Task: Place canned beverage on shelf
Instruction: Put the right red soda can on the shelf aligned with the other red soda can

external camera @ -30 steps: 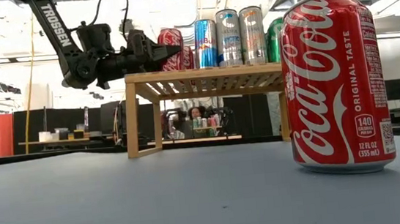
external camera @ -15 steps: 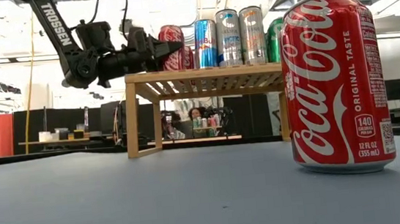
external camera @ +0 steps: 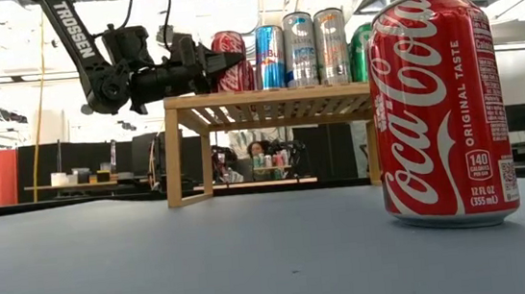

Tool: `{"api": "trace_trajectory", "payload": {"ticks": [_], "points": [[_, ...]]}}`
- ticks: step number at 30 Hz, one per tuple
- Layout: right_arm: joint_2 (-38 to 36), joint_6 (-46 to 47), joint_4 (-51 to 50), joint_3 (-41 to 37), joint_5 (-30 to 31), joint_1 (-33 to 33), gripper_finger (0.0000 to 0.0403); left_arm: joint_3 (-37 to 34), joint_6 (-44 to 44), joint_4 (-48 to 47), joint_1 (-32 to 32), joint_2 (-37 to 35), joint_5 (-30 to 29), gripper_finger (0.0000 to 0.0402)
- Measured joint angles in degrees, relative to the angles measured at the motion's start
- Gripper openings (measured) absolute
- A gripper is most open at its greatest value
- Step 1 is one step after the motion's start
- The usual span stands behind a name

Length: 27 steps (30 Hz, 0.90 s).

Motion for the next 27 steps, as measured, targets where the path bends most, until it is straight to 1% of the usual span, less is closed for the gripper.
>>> {"api": "trace_trajectory", "payload": {"ticks": [4,10,12,18,22,27], "points": [[-0.01,-0.07,-0.02,0.0,-0.02,0.0,0.0286,0.54,-0.5,1.29,-0.84,1.32,-0.87,0.0297],[0.0,0.07,0.02,0.0,-0.33,0.0,0.0286,3.64,-6.13,5.46,-0.71,6.68,-0.4,0.0297],[0.0,0.79,0.04,0.0,-1.14,0.07,0.0286,4.71,-7.3,5.9,-0.26,7.66,0.7,0.0297],[0.0,1.43,0.24,0.0,-2.33,0.13,0.0286,4.83,-11.72,6.65,2.34,7.82,6.57,0.0297],[0.0,1.23,0.14,0.0,-2.78,-0.04,0.0286,4.97,-13.8,6.58,3.44,7.82,7.23,0.0301],[0.0,1.15,-0.04,0.0,-2.8,-0.81,0.0286,4.96,-11.66,6.44,2.64,7.82,8.1,0.0313]]}}
